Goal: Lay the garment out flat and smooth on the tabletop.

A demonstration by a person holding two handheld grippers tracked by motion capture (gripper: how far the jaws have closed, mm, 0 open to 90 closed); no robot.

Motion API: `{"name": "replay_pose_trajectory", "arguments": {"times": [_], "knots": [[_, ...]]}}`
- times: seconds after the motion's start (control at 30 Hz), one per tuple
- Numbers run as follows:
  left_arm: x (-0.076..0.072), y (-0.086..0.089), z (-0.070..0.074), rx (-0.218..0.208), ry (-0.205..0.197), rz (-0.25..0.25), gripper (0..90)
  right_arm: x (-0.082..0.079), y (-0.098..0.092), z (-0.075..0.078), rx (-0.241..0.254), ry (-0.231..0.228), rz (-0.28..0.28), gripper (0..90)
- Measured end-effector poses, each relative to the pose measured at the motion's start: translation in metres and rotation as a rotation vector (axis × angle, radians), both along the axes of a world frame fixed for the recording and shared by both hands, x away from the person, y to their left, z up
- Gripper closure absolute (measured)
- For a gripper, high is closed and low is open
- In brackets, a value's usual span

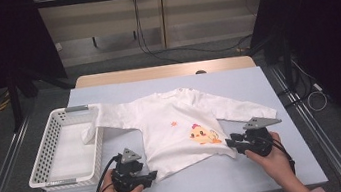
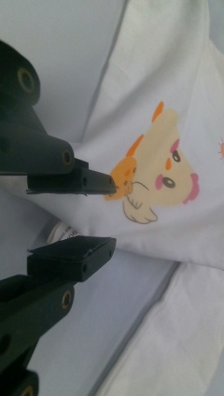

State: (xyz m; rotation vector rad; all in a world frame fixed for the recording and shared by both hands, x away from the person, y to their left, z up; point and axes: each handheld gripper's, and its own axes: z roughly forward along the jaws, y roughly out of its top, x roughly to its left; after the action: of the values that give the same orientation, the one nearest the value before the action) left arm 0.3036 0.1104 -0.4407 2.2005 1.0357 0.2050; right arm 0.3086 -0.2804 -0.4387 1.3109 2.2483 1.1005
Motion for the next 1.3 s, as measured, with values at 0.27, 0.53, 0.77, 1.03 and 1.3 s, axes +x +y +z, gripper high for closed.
{"name": "replay_pose_trajectory", "arguments": {"times": [0.27, 0.53, 0.77, 1.03, 1.3], "knots": [[-0.003, -0.01, 0.0, 0.026, -0.005, -0.006, 69.7, 0.002, 0.003, -0.013, -0.046, 0.038, 0.019, 69.5], [-0.003, -0.014, 0.001, 0.007, 0.039, -0.012, 88.8, 0.001, 0.008, -0.014, -0.041, 0.042, 0.048, 86.5], [0.002, 0.001, 0.011, -0.036, 0.104, -0.027, 89.1, -0.001, 0.004, -0.012, -0.025, 0.037, 0.05, 90.0], [0.003, 0.027, 0.032, -0.092, 0.089, -0.012, 89.2, -0.007, 0.005, -0.006, -0.007, 0.031, 0.071, 90.0], [0.0, 0.048, 0.034, -0.1, 0.095, 0.016, 89.2, -0.019, 0.017, -0.004, -0.003, 0.042, 0.13, 90.0]]}}
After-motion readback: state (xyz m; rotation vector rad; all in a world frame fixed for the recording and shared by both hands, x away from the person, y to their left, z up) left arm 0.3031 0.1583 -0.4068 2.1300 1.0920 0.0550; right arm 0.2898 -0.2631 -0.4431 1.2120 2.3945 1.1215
